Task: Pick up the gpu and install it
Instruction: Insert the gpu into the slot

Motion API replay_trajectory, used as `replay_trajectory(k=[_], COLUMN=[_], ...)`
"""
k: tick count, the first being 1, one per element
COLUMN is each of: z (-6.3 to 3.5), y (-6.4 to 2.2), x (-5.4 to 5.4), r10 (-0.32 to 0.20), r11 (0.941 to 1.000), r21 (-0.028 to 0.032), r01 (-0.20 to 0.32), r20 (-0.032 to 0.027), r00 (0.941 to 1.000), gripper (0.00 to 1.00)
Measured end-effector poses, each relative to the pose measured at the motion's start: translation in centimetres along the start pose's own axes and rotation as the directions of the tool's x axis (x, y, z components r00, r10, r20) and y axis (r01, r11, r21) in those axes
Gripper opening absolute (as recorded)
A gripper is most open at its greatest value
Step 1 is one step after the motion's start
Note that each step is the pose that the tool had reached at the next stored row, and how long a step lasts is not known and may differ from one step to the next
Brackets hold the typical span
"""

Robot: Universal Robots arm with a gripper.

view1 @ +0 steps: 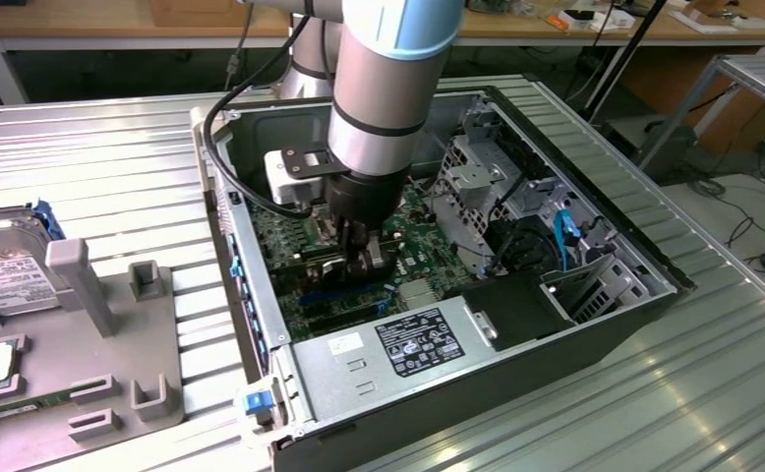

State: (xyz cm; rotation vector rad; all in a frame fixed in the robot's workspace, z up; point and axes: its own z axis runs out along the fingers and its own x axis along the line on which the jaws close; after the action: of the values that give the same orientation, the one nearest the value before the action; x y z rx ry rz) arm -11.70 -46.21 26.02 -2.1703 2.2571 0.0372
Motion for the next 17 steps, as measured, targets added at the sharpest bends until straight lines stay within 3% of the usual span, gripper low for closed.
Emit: replay_trajectory(k=[11, 14, 17], z=[0.45, 0.45, 0.38], y=[0.00, -0.03, -0.12], x=[0.01, 0.01, 0.00], r10=[0.007, 0.007, 0.007], r11=[1.0000, 1.0000, 0.9999], r21=[0.0025, -0.0013, -0.0096], r01=[-0.007, -0.007, -0.007], r20=[-0.0022, -0.0024, -0.0023], r00=[1.0000, 1.0000, 1.0000], gripper=[0.27, 0.27, 0.27])
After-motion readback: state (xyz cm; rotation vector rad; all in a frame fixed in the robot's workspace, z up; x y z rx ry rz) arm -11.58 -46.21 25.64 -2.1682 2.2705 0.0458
